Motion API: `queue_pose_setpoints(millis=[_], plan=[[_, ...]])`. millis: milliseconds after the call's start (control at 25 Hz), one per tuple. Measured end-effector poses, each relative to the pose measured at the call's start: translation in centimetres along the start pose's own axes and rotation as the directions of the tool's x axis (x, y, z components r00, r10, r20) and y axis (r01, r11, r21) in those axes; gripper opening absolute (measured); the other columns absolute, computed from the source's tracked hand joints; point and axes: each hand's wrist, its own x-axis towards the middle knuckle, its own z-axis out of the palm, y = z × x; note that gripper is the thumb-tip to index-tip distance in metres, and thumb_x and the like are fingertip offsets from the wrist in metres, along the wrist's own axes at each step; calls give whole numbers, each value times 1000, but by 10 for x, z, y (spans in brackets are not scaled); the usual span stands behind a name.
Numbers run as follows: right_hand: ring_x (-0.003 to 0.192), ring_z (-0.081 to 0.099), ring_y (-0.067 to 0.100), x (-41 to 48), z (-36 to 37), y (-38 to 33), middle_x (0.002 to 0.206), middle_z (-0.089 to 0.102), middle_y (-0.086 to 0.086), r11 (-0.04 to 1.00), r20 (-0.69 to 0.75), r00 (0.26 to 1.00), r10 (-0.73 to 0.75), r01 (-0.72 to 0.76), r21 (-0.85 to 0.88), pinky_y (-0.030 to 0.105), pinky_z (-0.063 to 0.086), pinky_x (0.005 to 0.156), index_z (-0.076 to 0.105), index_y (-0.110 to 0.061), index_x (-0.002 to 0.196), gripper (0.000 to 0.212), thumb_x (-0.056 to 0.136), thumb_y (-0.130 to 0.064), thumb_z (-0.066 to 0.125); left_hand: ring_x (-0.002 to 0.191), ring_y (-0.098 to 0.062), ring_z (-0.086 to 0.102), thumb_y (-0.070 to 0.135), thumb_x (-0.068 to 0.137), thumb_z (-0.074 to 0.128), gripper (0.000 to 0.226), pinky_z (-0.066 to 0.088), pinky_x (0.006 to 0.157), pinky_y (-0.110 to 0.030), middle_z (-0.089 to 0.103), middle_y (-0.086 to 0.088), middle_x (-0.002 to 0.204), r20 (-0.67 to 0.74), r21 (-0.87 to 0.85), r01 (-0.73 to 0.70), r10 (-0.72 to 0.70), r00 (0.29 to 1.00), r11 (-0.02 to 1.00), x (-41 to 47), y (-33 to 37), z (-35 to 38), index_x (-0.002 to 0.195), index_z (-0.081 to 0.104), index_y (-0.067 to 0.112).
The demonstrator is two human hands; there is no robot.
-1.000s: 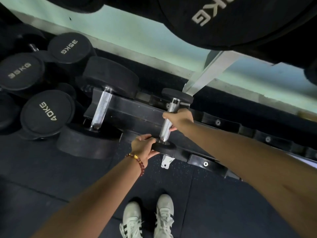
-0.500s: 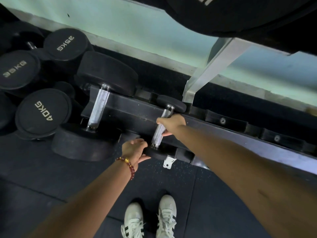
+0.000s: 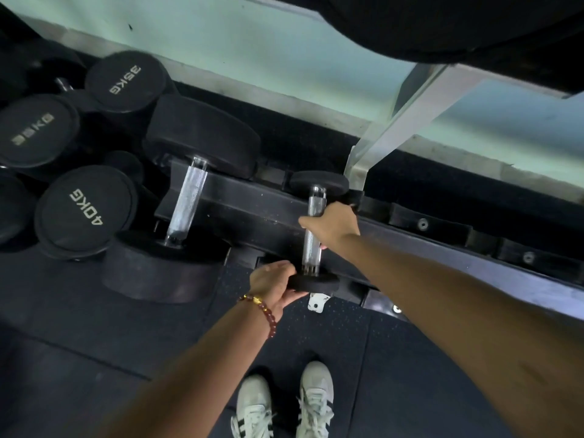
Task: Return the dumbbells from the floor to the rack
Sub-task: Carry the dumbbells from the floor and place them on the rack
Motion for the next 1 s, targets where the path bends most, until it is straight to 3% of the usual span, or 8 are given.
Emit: queue_pose_setpoints(millis=[120,240,360,480,600,720,840,1000], plan=[[58,70,25,1,7,0,66,67,14,996,25,998,49,-51,74,40,61,64,67,1,74,26,74,-25,66,84,-27,64,-7,87,55,15,55,70,-38,61,-20,107,-62,50,-18,21,998,999,6,7,-9,94,58,5],[65,71,29,2,11,-2,63,61,12,1000,23,1000,18,-18,25,37,58,64,59,-6,67,24,75,-28,64,91,-28,64,-6,87,55,14,55,66,-36,61,-18,103,-83,50,-28,32,996,998,13,11,-19,86,55,8],[64,66,29,-1,11,1,63,58,9,998,8,1000,-17,18,-61,37,56,66,48,-10,58,37,80,-36,62,85,-24,64,0,90,56,7,55,70,-37,63,-18,102,-22,35,4,-3,1000,999,11,7,-20,87,55,7],[70,69,30,-1,12,6,73,67,14,1000,32,999,16,-15,-26,42,59,71,56,-7,66,41,84,-44,59,78,-18,61,8,90,58,10,54,79,-36,63,-16,100,89,-45,82,-77,993,996,10,-2,-17,98,55,5],[68,63,25,1,11,8,69,61,6,984,54,998,-43,52,-171,33,51,61,52,-10,64,50,87,-55,52,99,-22,60,6,85,62,47,55,75,-37,59,-14,114,169,-72,61,-48,984,996,17,-15,-17,129,44,10],[70,57,23,-6,9,11,76,57,4,913,-15,990,-142,125,-389,29,40,58,52,-10,71,58,89,-64,41,116,-24,53,15,81,69,57,58,72,-38,56,-11,126,200,-80,72,-55,978,994,16,-23,-21,133,44,10],[75,58,23,-9,15,17,82,60,4,943,-41,990,-134,114,-313,30,40,62,55,-9,82,58,89,-64,40,123,-22,46,24,73,75,66,58,73,-39,51,-9,130,217,-113,88,-62,974,990,17,-28,-23,131,48,11],[74,60,19,-12,17,28,81,62,0,958,-6,990,-144,138,-250,32,46,65,56,-10,93,58,88,-65,40,123,-21,47,24,80,70,53,55,82,-43,54,-7,126,214,-135,96,-66,975,986,14,-32,-21,128,50,12]])
